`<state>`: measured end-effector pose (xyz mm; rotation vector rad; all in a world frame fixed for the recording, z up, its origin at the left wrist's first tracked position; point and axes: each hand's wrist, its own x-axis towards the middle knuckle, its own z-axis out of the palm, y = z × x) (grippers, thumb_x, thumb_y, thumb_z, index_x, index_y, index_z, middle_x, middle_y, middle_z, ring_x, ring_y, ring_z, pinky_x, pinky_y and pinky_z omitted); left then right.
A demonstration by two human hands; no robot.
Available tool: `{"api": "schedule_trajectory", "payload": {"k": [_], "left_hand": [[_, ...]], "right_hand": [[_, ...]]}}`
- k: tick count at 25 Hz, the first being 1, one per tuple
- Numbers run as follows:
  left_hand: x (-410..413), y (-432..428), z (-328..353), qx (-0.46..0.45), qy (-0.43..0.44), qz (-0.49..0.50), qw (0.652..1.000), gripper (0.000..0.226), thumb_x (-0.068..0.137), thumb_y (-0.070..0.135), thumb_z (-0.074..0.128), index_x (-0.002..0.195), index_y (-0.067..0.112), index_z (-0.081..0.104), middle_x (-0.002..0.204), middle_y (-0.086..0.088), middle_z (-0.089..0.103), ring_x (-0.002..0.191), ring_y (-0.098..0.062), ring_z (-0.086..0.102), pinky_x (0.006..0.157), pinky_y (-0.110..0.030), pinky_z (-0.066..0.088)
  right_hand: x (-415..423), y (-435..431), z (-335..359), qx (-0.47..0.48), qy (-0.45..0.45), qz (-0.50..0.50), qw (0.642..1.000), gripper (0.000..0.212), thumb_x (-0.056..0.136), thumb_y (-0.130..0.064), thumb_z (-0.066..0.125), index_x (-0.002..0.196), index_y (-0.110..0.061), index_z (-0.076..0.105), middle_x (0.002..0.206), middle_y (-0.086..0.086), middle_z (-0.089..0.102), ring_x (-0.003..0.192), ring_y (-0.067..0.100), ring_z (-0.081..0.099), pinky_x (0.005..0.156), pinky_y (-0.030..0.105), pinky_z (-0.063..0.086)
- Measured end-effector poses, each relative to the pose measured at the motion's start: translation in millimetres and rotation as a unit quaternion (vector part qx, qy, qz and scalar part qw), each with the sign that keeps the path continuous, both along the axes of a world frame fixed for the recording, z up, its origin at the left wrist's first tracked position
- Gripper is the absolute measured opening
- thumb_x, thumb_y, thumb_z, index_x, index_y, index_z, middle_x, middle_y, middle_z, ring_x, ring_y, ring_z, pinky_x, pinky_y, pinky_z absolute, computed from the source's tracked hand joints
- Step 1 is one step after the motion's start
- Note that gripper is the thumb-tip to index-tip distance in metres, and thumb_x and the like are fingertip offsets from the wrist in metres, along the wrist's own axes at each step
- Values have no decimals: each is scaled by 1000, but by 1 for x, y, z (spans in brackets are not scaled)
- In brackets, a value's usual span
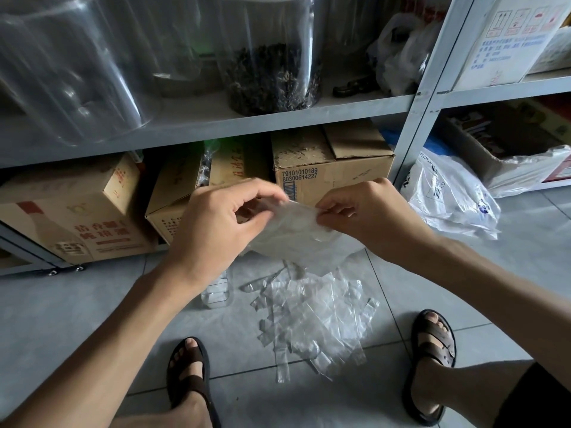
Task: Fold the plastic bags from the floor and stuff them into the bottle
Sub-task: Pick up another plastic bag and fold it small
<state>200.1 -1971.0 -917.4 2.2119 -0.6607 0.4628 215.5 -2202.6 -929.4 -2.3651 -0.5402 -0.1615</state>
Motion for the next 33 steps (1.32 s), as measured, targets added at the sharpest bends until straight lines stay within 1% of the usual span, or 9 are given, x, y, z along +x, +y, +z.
{"api": "schedule_trajectory", "payload": {"k": [4,7,10,15,18,23,26,29,33], "left_hand": [[1,0,-1,-26,151,14,988,66,77,27,84,135,28,52,105,19,70,94,-3,68,80,-23,56],[2,2,-6,13,152,48,987,34,79,37,78,109,23,76,93,21,74,85,-6,71,78,-38,57],[3,2,-9,8,120,54,991,14,83,29,78,92,19,81,81,21,74,72,-14,70,65,-43,55],[2,1,-13,80,81,43,993,8,84,40,73,83,32,75,70,12,70,66,-12,65,59,-39,52],[3,-1,-13,114,36,38,992,33,86,34,75,64,42,51,60,15,59,58,-9,57,53,-36,48],[3,-2,-16,141,-8,29,990,14,86,32,69,76,22,69,64,9,65,57,-14,60,50,-36,49],[4,-3,-17,159,-24,31,986,17,86,34,67,77,20,69,65,10,65,58,-14,59,50,-35,48],[0,-6,-17,179,-43,8,983,20,88,40,66,78,22,69,66,17,58,57,-9,54,48,-28,44],[0,-7,-21,197,91,-80,973,53,78,75,57,103,30,71,93,19,68,81,-1,63,68,-32,56]], "right_hand": [[0,-2,5,27,23,-23,999,9,82,-10,77,87,-18,78,68,-19,69,72,-12,64,69,1,43],[0,-5,9,49,28,-28,998,10,82,-9,77,84,-19,78,68,-15,72,71,-6,67,71,3,46],[0,-6,9,39,22,-29,999,8,83,-10,77,84,-18,78,67,-10,73,71,-4,68,72,6,49],[1,-10,9,51,-12,-56,997,11,82,-7,76,83,-18,77,64,-10,72,71,-2,69,72,10,51],[1,-12,12,42,-25,-64,997,14,83,-7,75,86,-20,77,66,-12,71,75,-1,68,73,12,52],[3,-15,13,8,6,-54,998,16,81,-5,74,82,-21,75,64,-13,70,71,-4,66,70,6,46],[2,-14,12,-31,27,-52,998,17,81,-4,73,84,-21,75,64,-14,70,73,-9,64,66,0,40],[1,-14,14,-27,21,-63,997,25,78,0,69,78,-25,73,61,-16,68,72,-8,64,66,4,44],[1,-15,19,-10,5,-65,998,30,75,4,66,75,-25,73,63,-14,68,73,-1,66,67,13,50]]}}
